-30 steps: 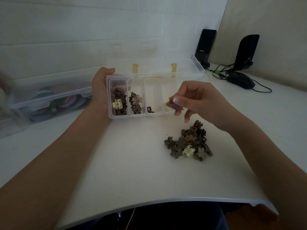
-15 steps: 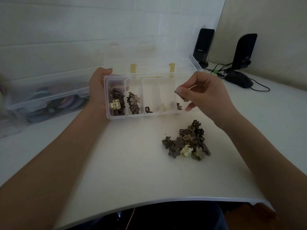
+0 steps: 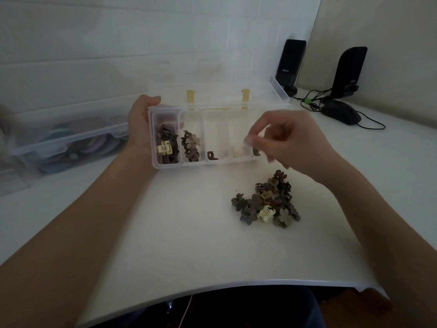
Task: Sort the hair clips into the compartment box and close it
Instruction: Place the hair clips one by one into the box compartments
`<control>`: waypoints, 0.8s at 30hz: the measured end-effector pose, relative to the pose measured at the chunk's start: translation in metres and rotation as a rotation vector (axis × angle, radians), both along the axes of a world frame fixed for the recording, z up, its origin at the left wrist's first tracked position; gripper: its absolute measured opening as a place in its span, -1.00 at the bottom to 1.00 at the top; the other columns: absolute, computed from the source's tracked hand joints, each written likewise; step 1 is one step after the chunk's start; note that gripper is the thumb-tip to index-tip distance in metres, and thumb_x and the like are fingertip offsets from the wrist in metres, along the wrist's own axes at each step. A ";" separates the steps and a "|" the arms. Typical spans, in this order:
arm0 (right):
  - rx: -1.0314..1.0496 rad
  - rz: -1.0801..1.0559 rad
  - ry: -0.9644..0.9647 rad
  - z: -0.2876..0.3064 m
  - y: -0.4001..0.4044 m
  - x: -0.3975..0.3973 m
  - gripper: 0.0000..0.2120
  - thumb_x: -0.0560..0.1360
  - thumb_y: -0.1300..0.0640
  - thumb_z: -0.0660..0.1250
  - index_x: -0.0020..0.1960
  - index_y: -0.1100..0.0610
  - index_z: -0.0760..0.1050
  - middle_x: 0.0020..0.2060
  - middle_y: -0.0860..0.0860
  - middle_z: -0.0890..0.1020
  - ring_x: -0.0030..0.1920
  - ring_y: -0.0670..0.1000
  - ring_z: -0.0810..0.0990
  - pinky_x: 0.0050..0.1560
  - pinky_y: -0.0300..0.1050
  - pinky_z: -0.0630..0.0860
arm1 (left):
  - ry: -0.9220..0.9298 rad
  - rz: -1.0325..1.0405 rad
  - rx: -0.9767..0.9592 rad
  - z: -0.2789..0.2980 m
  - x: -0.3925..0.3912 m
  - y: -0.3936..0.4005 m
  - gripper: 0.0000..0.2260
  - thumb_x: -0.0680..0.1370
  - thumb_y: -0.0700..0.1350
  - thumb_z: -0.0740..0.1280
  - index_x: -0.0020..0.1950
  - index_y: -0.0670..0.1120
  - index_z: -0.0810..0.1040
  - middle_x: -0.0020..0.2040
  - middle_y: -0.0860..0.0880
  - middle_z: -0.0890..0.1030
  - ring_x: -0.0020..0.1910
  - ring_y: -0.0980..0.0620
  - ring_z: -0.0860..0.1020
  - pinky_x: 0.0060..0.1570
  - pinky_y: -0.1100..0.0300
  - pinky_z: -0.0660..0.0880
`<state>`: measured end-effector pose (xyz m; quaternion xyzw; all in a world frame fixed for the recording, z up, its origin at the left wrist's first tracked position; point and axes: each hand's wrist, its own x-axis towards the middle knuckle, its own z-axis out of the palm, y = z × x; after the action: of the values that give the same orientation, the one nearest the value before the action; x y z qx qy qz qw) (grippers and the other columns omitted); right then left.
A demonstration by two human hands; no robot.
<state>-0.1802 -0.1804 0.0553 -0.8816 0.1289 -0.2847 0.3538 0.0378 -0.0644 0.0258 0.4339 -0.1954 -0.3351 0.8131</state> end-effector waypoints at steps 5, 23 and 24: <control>-0.005 0.343 0.356 -0.004 0.007 -0.001 -0.70 0.29 -0.13 0.44 -0.10 0.04 0.68 -0.56 0.03 0.36 -0.52 -0.01 0.22 -0.42 -0.23 0.20 | -0.015 0.028 -0.011 -0.001 0.001 -0.001 -0.74 0.20 0.04 0.31 -0.34 -0.01 0.25 -0.41 -0.01 0.33 -0.45 0.03 0.34 -0.31 0.25 0.36; 0.324 0.331 0.152 -0.003 0.011 0.004 -0.79 0.43 -0.02 0.32 -0.14 0.11 0.61 -0.26 -0.03 0.67 -0.41 -0.04 0.56 -0.54 -0.26 0.40 | 0.014 -0.029 -0.003 0.000 0.004 0.000 -0.68 0.16 0.06 0.38 -0.28 -0.06 0.33 -0.35 -0.06 0.42 -0.37 -0.03 0.43 -0.19 0.19 0.43; 0.417 0.342 0.123 -0.003 0.011 0.004 -0.76 0.44 -0.02 0.30 -0.12 0.14 0.59 -0.19 0.03 0.69 -0.37 0.00 0.60 -0.54 -0.26 0.41 | 0.006 -0.014 -0.015 0.000 0.003 0.000 -0.74 0.21 0.05 0.33 -0.32 -0.05 0.31 -0.41 -0.03 0.40 -0.44 0.00 0.41 -0.27 0.23 0.40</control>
<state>-0.1760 -0.1696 0.0528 -0.8143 0.0551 -0.1343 0.5620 0.0410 -0.0646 0.0257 0.4253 -0.1987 -0.3408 0.8145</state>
